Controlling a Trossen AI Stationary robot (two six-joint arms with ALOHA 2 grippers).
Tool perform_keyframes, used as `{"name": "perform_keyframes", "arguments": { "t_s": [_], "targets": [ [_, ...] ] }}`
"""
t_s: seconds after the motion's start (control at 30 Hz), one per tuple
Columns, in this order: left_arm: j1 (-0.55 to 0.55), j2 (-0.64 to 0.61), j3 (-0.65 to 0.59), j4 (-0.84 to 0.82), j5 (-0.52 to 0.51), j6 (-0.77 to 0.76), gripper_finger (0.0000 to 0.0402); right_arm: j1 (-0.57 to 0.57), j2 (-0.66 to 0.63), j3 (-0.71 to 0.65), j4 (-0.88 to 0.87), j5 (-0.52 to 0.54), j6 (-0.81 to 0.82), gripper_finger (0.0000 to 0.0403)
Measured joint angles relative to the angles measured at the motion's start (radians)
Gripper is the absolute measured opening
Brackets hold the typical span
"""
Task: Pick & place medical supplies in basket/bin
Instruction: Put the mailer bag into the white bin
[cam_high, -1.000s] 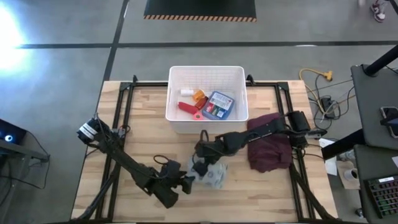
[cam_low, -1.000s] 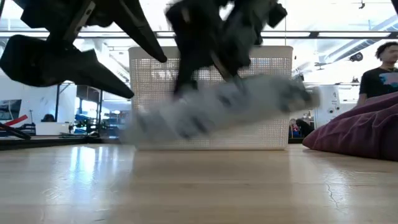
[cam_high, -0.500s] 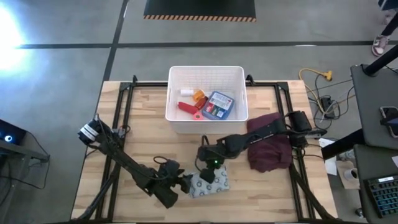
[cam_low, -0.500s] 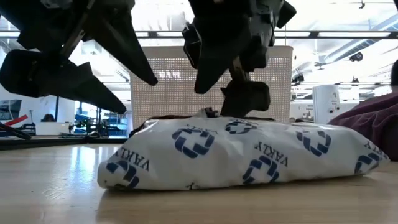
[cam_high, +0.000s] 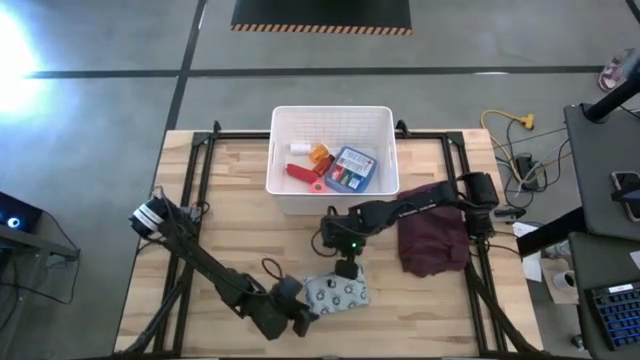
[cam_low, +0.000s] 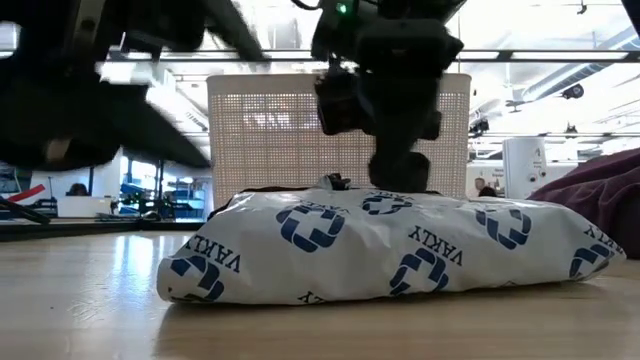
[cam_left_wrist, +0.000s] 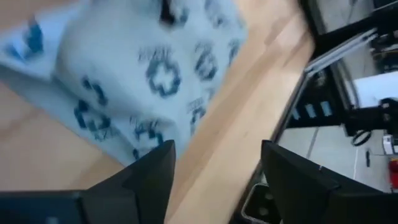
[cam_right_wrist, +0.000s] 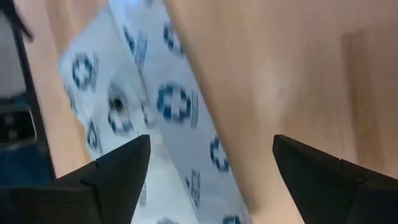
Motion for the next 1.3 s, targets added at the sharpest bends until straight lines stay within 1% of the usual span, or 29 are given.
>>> {"name": "perform_keyframes", "arguments": {
  "t_s": [0.07,0.2,0.27,0.37,0.43,0.5,0.63,0.73,0.8,0.87,0.97,1.07,1.13,1.2,1.23,1.3],
  "targets": [
    [0.001,0.039,0.016,0.0,0.023,-0.029,0.0206,-0.003,0.0,-0.01,-0.03,-0.014,-0.032,0.0328],
    [0.001,0.108,0.07,0.0,0.041,-0.074,0.0184,-0.002,0.0,-0.027,-0.039,-0.016,-0.07,0.0328],
    [0.002,0.133,0.101,-0.004,0.043,-0.092,0.018,-0.003,0.0,-0.028,-0.038,-0.016,-0.073,0.0328],
    [0.01,0.169,0.156,-0.072,0.045,-0.106,0.0178,-0.003,-0.001,-0.028,-0.028,-0.015,-0.077,0.0328],
    [0.017,0.193,0.197,-0.176,0.057,-0.138,0.0177,-0.003,-0.001,-0.028,-0.027,-0.015,-0.077,0.0328],
    [0.025,0.211,0.238,-0.297,0.061,-0.169,0.0177,-0.003,-0.001,-0.028,-0.025,-0.039,-0.076,0.0328],
    [0.041,0.206,0.298,-0.592,0.057,-0.217,0.0177,0.007,-0.001,-0.028,-0.023,-0.12,-0.071,0.0327],
    [0.048,0.188,0.326,-0.805,0.024,-0.224,0.0177,0.016,-0.001,-0.027,-0.019,-0.2,-0.062,0.0327],
    [0.055,0.174,0.334,-0.862,0.014,-0.224,0.0177,0.021,-0.001,-0.027,-0.01,-0.244,-0.042,0.0327],
    [0.065,0.155,0.315,-0.884,0.014,-0.224,0.0177,0.021,-0.001,-0.027,0.012,-0.255,-0.021,0.0327],
    [0.067,0.119,0.298,-0.897,-0.003,-0.227,0.0177,0.022,-0.001,-0.027,0.063,-0.255,0.017,0.0327],
    [0.06,0.043,0.298,-0.974,-0.074,-0.277,0.0177,0.018,-0.001,-0.027,0.135,-0.239,0.087,0.0327],
    [0.055,-0.007,0.297,-1.026,-0.083,-0.321,0.0177,0.017,-0.004,-0.027,0.174,-0.194,0.145,0.0327],
    [0.043,-0.046,0.28,-1.04,-0.084,-0.377,0.0177,0.015,-0.009,-0.026,0.191,-0.138,0.208,0.0327],
    [0.037,-0.066,0.262,-1.029,-0.078,-0.412,0.0177,0.013,-0.009,-0.026,0.191,-0.114,0.232,0.0327],
    [0.024,-0.099,0.217,-0.947,-0.069,-0.485,0.0177,0.011,-0.009,-0.026,0.189,-0.055,0.276,0.0327]
  ]
}}
